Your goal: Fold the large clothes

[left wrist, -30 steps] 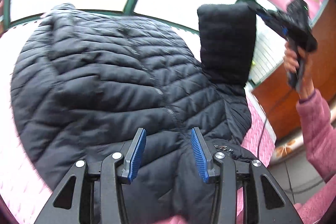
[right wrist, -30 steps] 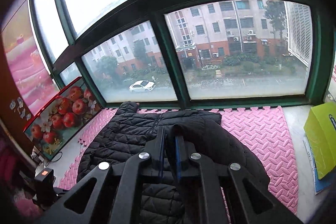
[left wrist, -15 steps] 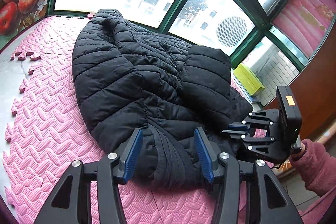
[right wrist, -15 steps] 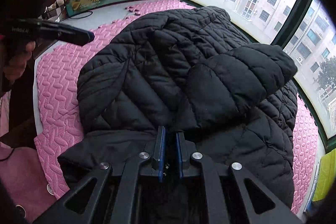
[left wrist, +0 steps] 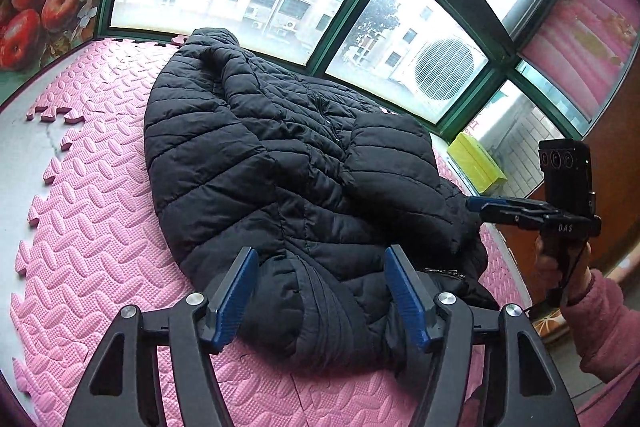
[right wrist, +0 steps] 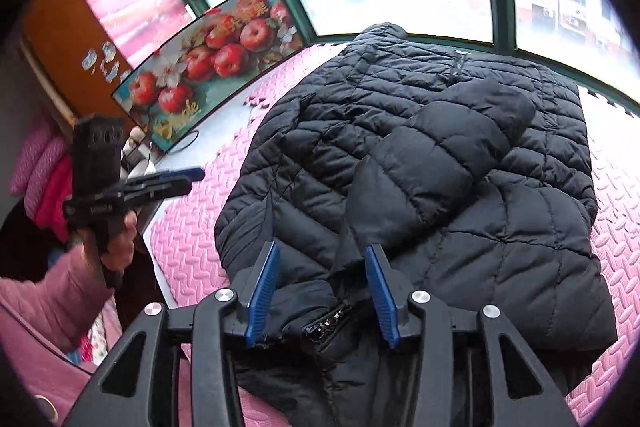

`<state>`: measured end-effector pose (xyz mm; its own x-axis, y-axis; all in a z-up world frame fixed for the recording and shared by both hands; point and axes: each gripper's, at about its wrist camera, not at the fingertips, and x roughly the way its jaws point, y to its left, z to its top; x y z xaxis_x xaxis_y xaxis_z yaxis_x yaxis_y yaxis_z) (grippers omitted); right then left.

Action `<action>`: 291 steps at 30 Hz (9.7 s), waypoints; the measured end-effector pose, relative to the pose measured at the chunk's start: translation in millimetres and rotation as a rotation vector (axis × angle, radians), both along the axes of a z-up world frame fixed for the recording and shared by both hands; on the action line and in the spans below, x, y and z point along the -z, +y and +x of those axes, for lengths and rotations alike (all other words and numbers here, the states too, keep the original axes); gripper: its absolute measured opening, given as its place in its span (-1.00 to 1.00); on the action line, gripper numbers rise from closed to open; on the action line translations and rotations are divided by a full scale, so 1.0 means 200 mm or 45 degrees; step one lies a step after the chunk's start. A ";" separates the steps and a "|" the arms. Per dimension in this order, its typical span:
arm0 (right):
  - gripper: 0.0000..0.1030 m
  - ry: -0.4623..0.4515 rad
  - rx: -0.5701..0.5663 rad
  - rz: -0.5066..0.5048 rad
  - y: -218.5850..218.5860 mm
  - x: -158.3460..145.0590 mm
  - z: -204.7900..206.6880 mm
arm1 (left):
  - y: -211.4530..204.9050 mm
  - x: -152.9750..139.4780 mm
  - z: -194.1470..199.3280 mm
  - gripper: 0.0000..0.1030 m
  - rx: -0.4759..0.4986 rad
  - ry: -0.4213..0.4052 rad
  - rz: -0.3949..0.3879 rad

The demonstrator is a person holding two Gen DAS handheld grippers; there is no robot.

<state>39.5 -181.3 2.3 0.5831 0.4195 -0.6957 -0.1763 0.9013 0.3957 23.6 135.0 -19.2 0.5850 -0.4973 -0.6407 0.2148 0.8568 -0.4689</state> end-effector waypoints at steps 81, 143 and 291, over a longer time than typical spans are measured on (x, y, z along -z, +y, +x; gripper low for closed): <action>0.35 0.316 0.385 -0.341 -0.40 0.48 0.28 | 0.58 0.29 1.74 0.33 -0.317 0.294 0.077; 0.45 -0.012 0.650 -0.100 -0.60 -0.02 -0.22 | -0.58 -0.31 0.51 0.24 0.187 -0.208 0.430; -0.41 0.039 -0.070 -0.482 0.22 0.32 -0.34 | -0.72 0.00 0.00 -0.71 0.535 0.063 0.483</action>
<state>-27.9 -137.7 -61.3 0.5437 0.1597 -0.8240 -0.2215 0.9742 0.0426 22.9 -8.2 -19.6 0.3511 -0.4103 -0.8416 0.5594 0.8127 -0.1629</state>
